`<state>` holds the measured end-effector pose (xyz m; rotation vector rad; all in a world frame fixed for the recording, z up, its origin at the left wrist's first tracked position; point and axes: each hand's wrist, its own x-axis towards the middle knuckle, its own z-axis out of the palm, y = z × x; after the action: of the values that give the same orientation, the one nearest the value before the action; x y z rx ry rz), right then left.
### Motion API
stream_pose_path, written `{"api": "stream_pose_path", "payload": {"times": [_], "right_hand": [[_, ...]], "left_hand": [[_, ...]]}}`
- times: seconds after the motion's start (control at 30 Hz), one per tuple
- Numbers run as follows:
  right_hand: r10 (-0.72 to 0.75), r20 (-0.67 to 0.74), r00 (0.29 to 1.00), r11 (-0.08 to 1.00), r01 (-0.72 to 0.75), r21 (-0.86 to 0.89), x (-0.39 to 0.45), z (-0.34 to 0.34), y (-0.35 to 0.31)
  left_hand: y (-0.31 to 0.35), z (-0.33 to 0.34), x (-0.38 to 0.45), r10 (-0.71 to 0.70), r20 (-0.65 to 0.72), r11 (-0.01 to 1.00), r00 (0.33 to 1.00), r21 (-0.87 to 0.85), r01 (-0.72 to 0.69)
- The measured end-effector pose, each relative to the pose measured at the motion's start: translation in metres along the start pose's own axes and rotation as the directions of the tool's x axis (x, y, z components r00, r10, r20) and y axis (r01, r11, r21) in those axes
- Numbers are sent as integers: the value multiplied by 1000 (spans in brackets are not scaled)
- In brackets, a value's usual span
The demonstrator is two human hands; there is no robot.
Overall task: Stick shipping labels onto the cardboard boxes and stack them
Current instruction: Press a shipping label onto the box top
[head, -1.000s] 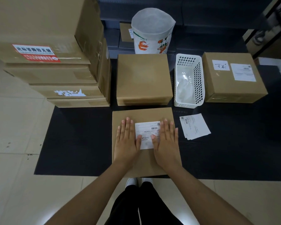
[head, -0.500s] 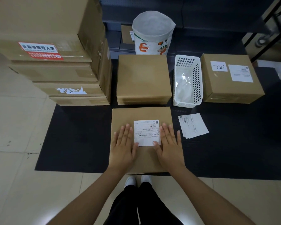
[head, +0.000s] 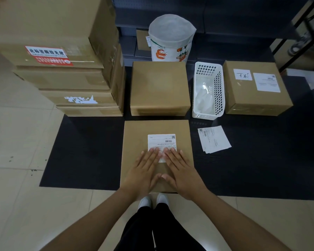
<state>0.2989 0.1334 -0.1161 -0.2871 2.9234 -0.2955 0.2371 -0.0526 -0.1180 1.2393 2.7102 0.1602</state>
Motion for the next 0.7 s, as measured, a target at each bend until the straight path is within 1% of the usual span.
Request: {"api": "stream_pose_path", "payload": {"times": [0.03, 0.07, 0.1, 0.17, 0.2, 0.23, 0.3, 0.37, 0.43, 0.5, 0.57, 0.63, 0.7], "right_hand": [[27, -29, 999, 1000, -27, 11, -2, 0, -1], [88, -58, 994, 996, -86, 36, -4, 2, -2], [183, -78, 980, 981, -178, 72, -6, 3, -3], [378, -106, 920, 923, -365, 124, -8, 5, -6], [430, -117, 895, 900, -415, 134, -8, 6, -8], [451, -119, 885, 890, -435, 139, -8, 7, -10], [459, -107, 882, 886, -444, 135, -6, 8, -13], [458, -128, 879, 886, -441, 141, -5, 7, -13], [399, -172, 901, 916, -380, 133, 1, 4, -15], [296, -200, 934, 954, -280, 104, 13, 2, -18], [261, -183, 948, 965, -250, 83, 28, 2, -18], [277, -118, 954, 960, -271, 64, 37, 7, -16], [294, -102, 950, 956, -292, 40, 38, 12, -14]], "left_hand": [[2, 1, -1, -30, 1, 1000, 1000, 2, 30], [4, 2, -4, -90, 1, 996, 996, -10, 90], [7, 3, -6, -182, -4, 983, 983, -40, 181], [12, 3, -9, -399, -21, 912, 917, -113, 394], [14, 3, -10, -474, -22, 874, 880, -135, 468], [16, 2, -10, -514, -22, 850, 857, -146, 506], [18, 0, -10, -527, -30, 842, 849, -152, 517], [16, 0, -11, -488, -51, 867, 871, -143, 477], [12, 0, -13, -374, -36, 924, 927, -98, 369], [8, 2, -14, -277, -1, 959, 961, -57, 276], [6, 4, -11, -264, 21, 964, 964, -33, 264], [6, 6, -10, -281, 34, 959, 959, -23, 282], [6, 7, -10, -289, 47, 957, 956, -27, 290]]}}
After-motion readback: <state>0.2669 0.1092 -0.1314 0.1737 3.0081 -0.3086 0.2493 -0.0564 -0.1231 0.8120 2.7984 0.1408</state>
